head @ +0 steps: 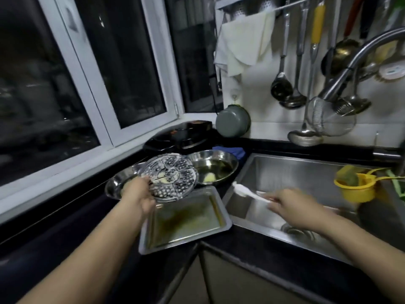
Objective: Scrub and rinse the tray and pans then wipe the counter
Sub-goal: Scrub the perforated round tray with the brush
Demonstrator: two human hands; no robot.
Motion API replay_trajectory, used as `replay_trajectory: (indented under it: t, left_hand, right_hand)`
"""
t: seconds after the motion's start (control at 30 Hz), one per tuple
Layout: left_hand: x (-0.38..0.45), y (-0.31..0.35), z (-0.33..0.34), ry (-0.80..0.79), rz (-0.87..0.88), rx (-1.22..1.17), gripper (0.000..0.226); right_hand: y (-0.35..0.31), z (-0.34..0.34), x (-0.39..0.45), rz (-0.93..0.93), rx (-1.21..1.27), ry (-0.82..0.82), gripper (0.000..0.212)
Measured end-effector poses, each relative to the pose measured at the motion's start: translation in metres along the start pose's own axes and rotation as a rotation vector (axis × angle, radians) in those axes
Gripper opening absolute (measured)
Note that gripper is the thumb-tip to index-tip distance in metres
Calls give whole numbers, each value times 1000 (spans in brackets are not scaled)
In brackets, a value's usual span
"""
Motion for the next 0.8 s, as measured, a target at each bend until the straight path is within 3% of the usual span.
replay_trajectory:
  t: [0.1, 0.2, 0.37, 0.47, 0.57, 0.67, 0.8]
  left_hand:
    - [-2, 14, -41, 14, -10, -56, 34]
    - [-6, 26, -69, 19, -8, -106, 31]
    - [-2, 27, -87, 38, -49, -131, 38]
    - [4, 18, -85, 26, -92, -139, 38]
    - [4, 11, -77, 11, -111, -148, 34]
    - [-1, 8, -62, -36, -123, -158, 30]
    - [-9, 4, -36, -91, -154, -141, 23]
  right_hand:
    - [-64, 34, 37, -78, 102, -74, 18]
    - [-100, 59, 67, -70, 43, -72, 10]
    - [-134, 66, 74, -211, -139, -60, 34]
    - [-128, 70, 46, -302, -183, -108, 74]
    - [-105, 73, 34, -188, -153, -87, 102]
    - [-100, 74, 45, -103, -34, -49, 113]
    - [-115, 80, 59, -115, 43, -21, 108]
Point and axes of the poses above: each hand's wrist, its own x-axis towards the middle knuckle, its own z-axis out of the palm, y = z × x, the point moved 3 cm from there along x, towards the middle knuckle, and after that the axes turned 13 degrees about -z, right-handed, at the moved point
